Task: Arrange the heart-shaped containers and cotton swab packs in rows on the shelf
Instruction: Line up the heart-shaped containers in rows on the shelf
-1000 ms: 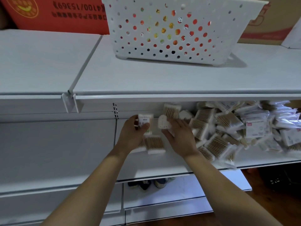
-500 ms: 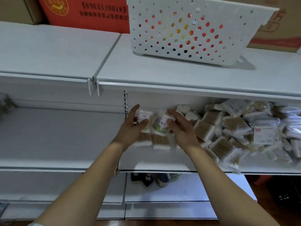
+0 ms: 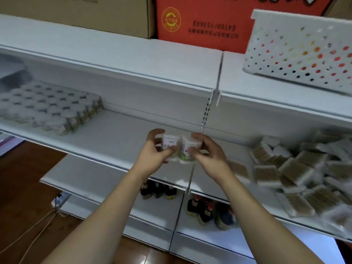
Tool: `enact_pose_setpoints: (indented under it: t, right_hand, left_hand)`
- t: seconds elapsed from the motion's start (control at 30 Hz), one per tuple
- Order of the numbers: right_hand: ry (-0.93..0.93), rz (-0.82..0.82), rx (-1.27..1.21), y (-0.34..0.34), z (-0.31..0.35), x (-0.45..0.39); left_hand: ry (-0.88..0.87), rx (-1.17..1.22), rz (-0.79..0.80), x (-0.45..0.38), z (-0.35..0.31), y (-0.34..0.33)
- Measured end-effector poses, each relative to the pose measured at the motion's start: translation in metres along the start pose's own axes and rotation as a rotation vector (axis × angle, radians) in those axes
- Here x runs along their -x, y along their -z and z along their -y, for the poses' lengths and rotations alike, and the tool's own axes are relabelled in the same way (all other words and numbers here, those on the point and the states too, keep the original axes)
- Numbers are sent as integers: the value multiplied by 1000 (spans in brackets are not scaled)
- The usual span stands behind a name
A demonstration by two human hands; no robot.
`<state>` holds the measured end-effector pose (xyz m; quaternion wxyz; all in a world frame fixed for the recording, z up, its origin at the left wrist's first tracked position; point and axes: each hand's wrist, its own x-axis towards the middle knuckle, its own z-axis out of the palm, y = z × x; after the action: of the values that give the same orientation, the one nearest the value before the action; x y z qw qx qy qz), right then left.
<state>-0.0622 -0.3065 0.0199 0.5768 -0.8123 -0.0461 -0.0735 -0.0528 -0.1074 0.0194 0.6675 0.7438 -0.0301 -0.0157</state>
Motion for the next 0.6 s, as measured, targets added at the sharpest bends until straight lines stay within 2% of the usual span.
enact_pose_setpoints:
  t: [0.2, 0.3, 0.43, 0.6]
  right_hand:
    - [60, -8, -14, -107, 36, -9]
    - [67, -23, -21, -164, 47, -16]
    - [102, -28, 113, -232, 55, -26]
    - [174, 4, 304, -295, 60, -61]
  left_hand:
    - [-43, -107, -20, 6, 12, 118]
    - [-39, -165, -96, 6, 19, 179]
    - [-32, -207, -196, 6, 27, 248]
    - [-26, -199, -207, -13, 32, 307]
